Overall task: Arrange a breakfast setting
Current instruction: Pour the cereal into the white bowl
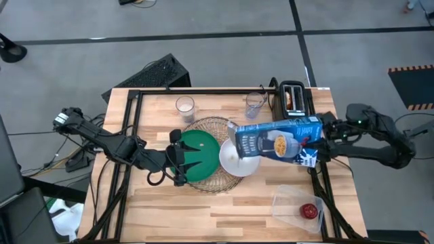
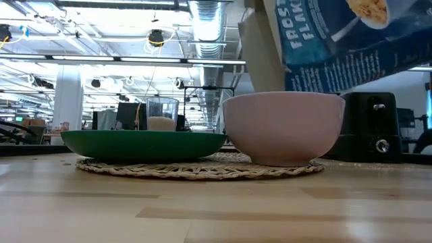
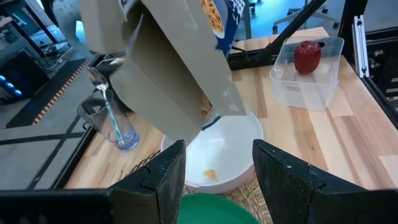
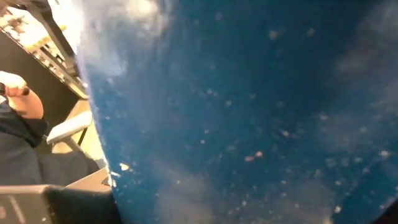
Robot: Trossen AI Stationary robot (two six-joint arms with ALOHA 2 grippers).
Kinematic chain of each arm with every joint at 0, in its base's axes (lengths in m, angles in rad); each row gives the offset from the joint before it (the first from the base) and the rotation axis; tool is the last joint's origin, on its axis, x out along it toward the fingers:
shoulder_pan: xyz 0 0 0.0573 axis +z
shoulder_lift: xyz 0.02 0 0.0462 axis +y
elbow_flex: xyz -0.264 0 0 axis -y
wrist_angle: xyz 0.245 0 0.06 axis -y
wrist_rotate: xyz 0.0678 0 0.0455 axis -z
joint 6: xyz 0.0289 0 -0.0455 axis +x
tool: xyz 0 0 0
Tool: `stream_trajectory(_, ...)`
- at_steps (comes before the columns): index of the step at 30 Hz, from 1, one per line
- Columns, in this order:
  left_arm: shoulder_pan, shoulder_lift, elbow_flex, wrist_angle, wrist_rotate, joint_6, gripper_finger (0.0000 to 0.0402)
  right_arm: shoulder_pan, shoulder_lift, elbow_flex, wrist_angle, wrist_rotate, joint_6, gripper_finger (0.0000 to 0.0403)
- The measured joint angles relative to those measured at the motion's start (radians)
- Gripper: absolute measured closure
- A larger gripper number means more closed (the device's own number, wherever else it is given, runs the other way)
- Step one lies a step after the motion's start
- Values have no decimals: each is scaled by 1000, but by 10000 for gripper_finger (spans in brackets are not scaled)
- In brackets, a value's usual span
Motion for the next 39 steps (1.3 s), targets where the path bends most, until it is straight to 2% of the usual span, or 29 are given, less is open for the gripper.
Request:
stream_trajectory(14,0,0,0,-23,0,-17,228,0,138,119,-72,0,-20,84)
stream_trajectory(30,10,0,0,-57,-5,-52,228,2,258,176,-98,-3,-37,86)
stream_trajectory(39,13,0,0,-58,-9,-53,228,2,269,198,-103,-3,-40,86)
